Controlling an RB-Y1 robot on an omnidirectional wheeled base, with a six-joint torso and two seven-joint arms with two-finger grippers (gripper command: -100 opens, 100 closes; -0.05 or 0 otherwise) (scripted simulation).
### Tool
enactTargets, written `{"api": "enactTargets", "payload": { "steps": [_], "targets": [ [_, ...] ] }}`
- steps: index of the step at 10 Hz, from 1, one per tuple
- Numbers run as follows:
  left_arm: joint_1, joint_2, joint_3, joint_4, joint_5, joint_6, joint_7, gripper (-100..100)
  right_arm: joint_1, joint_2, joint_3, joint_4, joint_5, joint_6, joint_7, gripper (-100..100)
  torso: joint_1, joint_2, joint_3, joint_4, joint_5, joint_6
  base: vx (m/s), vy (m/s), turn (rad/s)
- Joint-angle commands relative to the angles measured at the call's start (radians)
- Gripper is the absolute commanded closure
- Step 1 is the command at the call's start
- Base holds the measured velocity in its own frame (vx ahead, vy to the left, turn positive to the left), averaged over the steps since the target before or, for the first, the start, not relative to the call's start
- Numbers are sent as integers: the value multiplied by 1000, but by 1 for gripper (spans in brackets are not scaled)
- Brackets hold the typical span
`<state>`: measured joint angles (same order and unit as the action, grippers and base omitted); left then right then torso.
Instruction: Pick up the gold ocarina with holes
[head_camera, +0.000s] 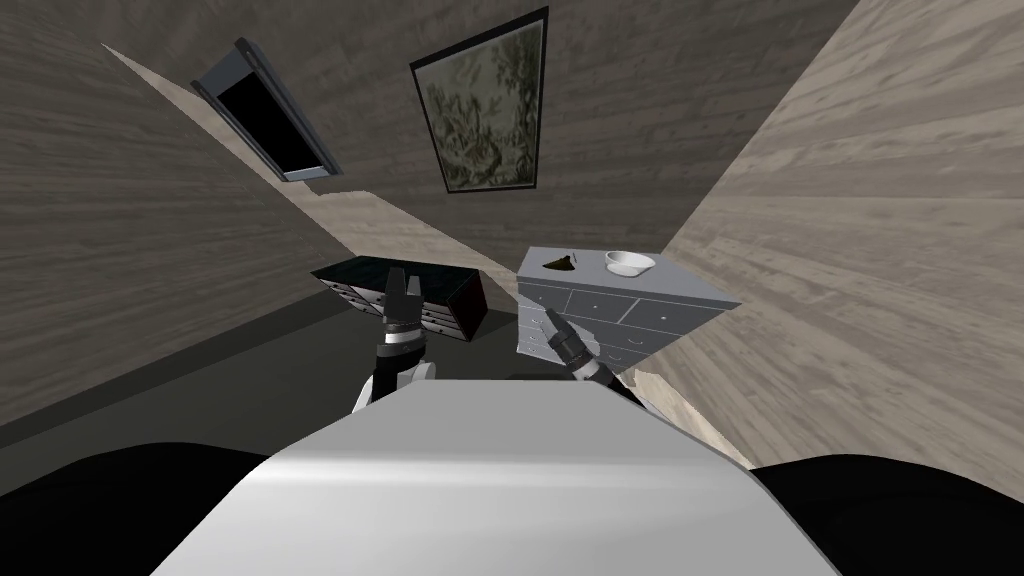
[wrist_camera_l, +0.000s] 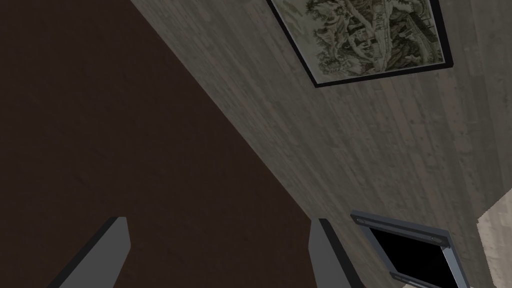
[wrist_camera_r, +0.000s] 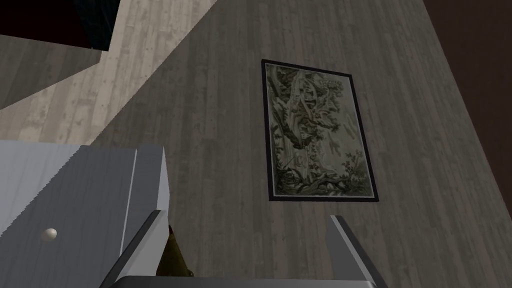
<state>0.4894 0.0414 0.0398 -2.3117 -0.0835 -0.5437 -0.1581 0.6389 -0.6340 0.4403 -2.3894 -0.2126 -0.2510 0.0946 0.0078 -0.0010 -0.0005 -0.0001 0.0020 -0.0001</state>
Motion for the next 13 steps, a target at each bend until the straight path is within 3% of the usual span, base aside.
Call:
{"api": "enactTargets", "payload": {
  "steps": [1,2,3,4,6,7,10,11,13],
  "targets": [
    [0,0,0,0,0,0,0,0,-7,-50,50,18,-7,24,45,-100,0,0,0,0,0,0,23,119,46],
    [0,0,0,0,0,0,0,0,-7,-83,81,18,-7,24,45,-100,0,-1,-1,0,0,0,13,107,24],
    [0,0,0,0,0,0,0,0,-7,-116,82,18,-7,24,45,-100,0,-1,0,0,0,0,-7,48,-9],
    [0,0,0,0,0,0,0,0,-9,-149,125,31,-17,44,81,-100,-4,0,0,0,-1,0,5,88,70],
    [0,0,0,0,0,0,0,0,-9,-203,141,31,-17,44,81,-100,-2,-1,-1,0,-1,0,18,67,8],
    [0,0,0,0,0,0,0,0,-12,-234,188,45,-27,64,118,-100,-5,-1,0,0,-1,0,25,77,70],
    [0,0,0,0,0,0,0,0,-12,-307,200,45,-27,64,118,-100,-4,-1,-1,0,-1,0,16,53,8],
    [0,0,0,0,0,0,0,0,-17,-340,249,61,-36,84,155,-100,-6,0,0,0,-1,0,28,72,87],
    [0,0,0,0,0,0,0,0,-17,-397,259,61,-36,84,155,-100,-2,-2,-1,0,0,0,29,79,15]
  ]
}}
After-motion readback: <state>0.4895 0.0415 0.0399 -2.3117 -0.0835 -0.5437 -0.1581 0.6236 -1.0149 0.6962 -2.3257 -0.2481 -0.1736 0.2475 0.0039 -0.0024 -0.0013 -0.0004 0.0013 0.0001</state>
